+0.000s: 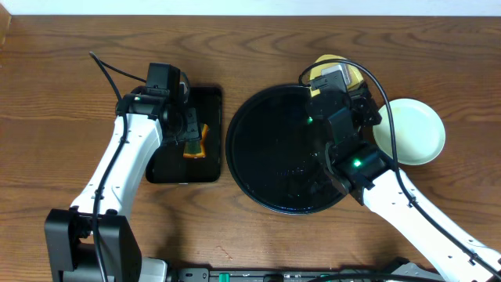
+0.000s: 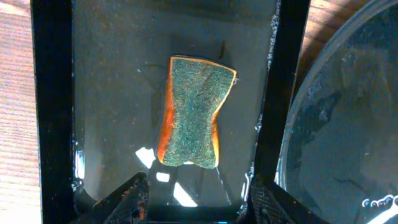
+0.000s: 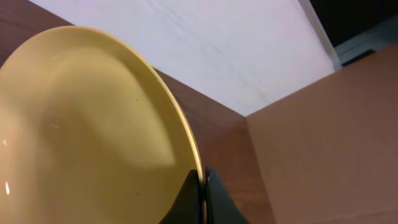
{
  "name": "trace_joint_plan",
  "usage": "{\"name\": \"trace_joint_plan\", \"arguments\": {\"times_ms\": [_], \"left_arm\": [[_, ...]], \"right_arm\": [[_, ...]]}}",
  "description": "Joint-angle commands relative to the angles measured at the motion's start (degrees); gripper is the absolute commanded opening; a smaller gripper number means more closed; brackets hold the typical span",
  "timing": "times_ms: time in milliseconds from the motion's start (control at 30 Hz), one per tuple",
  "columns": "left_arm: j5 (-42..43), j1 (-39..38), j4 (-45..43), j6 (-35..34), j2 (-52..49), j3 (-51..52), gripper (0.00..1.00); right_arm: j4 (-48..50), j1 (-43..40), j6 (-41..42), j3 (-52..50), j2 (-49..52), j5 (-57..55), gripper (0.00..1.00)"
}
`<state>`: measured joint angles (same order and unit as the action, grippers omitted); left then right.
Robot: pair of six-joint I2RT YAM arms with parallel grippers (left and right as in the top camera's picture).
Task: Clean dirty plates on tray and stack at the side
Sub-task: 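Lower the yellow plate onto the pale green stack and release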
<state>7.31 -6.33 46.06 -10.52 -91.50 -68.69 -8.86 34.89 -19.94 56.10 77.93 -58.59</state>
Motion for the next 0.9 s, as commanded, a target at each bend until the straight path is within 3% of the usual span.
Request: {"name": "trace_joint_plan", "arguments": {"times_ms": [0, 233, 467, 867], "left_arm": [[-0.5, 0.0, 0.0, -0.2, -0.2, 0.1, 0.54], [-0.5, 0.0, 0.0, -0.3, -0.2, 0.1, 0.55], [-0.5, 0.0, -0.1, -0.3, -0.2, 0.1, 0.54], [-0.5, 0.0, -0.1, -0.3, -0.2, 0.1, 0.55]], "right_arm": [[0.3, 0.2, 1.7, 0.2, -1.1, -2.9, 0.01], [-6.0, -3.8, 16.7, 0.2, -1.0, 1.1, 0.01], [-17.4, -14.6, 35.4, 0.1, -1.0, 13.3, 0.01], [-19.6, -39.1, 41.1, 0.0, 0.0, 29.6, 0.01]]}}
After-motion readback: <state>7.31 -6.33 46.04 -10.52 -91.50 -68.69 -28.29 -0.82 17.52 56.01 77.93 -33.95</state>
